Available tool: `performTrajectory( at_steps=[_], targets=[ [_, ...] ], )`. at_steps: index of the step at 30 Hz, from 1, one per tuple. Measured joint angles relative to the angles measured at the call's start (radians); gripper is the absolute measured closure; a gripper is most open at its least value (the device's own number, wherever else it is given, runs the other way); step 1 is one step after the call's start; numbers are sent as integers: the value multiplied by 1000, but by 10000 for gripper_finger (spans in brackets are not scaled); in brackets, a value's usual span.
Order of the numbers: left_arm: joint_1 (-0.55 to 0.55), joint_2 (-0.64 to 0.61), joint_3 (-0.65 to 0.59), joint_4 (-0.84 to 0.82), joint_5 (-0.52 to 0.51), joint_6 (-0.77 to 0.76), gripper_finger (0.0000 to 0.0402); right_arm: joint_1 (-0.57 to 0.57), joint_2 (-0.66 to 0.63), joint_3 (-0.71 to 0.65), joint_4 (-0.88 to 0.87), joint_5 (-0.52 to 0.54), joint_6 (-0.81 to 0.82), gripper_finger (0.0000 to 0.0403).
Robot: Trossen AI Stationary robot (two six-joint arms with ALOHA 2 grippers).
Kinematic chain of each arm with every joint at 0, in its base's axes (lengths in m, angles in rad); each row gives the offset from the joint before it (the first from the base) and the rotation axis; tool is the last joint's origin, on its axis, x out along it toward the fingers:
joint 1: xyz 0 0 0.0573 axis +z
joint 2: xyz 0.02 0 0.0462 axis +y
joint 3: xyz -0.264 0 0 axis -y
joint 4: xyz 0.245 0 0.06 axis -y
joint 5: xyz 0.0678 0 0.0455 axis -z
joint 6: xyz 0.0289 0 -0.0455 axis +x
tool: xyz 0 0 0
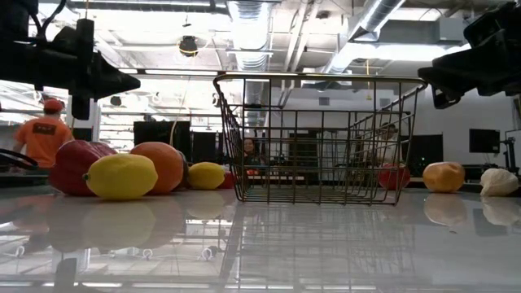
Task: Sort produce into baskets
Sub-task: Put the orange into the bottom wire basket
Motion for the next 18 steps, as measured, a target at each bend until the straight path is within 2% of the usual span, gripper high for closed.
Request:
performTrajectory(
  at_steps=[6, 9, 18],
  targets=[
    [0, 0, 0, 2, 0, -31, 401, 0, 0, 0, 0, 0, 0, 241],
    [0, 0, 0, 3, 10, -65, 401, -15, 0, 0, 8, 59, -89, 241],
    [0, 0, 0, 1, 14, -400, 401, -40, 0, 0, 19, 70, -220, 241]
  ],
)
